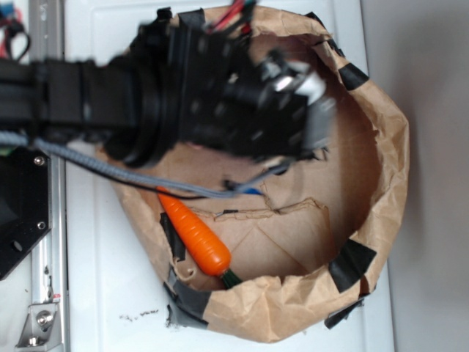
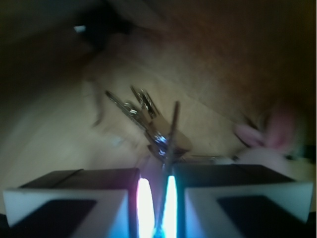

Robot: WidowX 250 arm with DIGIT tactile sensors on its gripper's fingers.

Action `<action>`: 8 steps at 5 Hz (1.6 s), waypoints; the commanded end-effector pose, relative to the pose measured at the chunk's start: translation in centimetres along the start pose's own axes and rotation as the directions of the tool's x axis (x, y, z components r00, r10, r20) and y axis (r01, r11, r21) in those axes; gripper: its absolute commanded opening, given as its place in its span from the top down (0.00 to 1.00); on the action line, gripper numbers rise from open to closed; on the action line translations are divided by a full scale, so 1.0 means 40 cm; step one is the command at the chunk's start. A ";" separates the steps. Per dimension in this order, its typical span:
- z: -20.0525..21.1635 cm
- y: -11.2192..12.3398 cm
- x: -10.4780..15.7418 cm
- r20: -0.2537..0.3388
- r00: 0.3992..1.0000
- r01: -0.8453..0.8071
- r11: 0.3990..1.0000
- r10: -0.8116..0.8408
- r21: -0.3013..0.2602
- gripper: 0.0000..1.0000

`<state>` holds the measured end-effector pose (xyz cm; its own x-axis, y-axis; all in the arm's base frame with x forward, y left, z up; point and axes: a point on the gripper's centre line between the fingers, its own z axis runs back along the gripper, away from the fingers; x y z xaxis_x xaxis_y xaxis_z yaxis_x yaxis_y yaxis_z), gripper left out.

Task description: Grab the silver keys.

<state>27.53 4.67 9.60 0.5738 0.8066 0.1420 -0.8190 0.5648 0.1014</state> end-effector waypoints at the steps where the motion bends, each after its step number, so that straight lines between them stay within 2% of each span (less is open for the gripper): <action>1: 0.204 0.013 0.034 -0.042 0.982 0.174 0.962 -0.187 -0.210 1.00; 2: 0.176 0.024 0.008 0.023 0.977 0.211 0.953 -0.211 -0.216 1.00; 3: 0.164 0.049 -0.003 0.055 0.970 0.242 0.940 -0.236 -0.240 1.00; 4: 0.152 0.064 -0.029 0.124 0.930 0.367 0.896 -0.346 -0.249 1.00; 5: 0.134 0.041 -0.055 0.153 0.871 0.489 0.851 -0.466 -0.192 1.00; 6: 0.103 -0.009 -0.082 0.155 0.867 0.493 0.858 -0.473 -0.142 1.00; 7: 0.097 -0.069 -0.109 0.128 0.871 0.490 0.862 -0.475 -0.129 1.00; 8: 0.109 -0.066 -0.117 0.117 0.873 0.487 0.857 -0.473 -0.170 1.00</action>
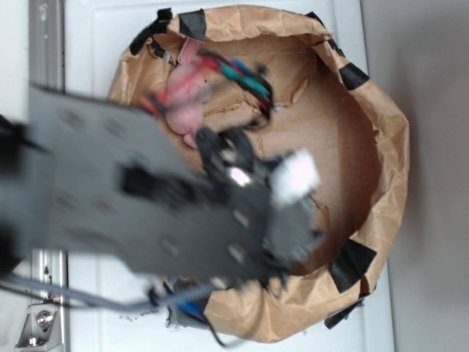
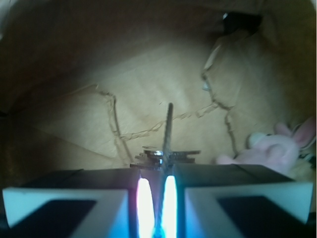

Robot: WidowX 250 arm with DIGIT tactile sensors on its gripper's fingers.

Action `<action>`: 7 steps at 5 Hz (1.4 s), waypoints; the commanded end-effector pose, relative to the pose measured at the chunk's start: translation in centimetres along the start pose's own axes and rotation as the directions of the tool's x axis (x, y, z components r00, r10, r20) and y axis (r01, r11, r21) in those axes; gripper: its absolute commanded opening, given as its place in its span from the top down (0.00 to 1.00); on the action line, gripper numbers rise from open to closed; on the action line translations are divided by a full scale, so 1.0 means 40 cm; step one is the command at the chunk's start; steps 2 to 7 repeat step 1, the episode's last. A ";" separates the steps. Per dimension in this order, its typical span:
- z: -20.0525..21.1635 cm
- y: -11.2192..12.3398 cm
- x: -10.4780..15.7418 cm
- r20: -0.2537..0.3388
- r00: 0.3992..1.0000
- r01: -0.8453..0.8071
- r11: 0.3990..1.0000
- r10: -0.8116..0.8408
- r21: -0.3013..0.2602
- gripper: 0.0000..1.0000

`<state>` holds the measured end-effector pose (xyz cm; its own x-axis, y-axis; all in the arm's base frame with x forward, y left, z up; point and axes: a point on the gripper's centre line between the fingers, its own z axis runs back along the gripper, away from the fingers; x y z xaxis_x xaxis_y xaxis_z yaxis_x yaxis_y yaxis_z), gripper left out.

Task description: Grab the silver keys.

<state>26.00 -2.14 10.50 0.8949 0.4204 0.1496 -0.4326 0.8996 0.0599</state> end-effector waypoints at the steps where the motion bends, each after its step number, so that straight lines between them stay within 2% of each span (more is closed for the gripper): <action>1: 0.066 0.020 0.052 0.074 0.996 -0.048 0.996 0.054 -0.081 1.00; 7: 0.066 0.020 0.052 0.074 0.996 -0.048 0.996 0.054 -0.081 1.00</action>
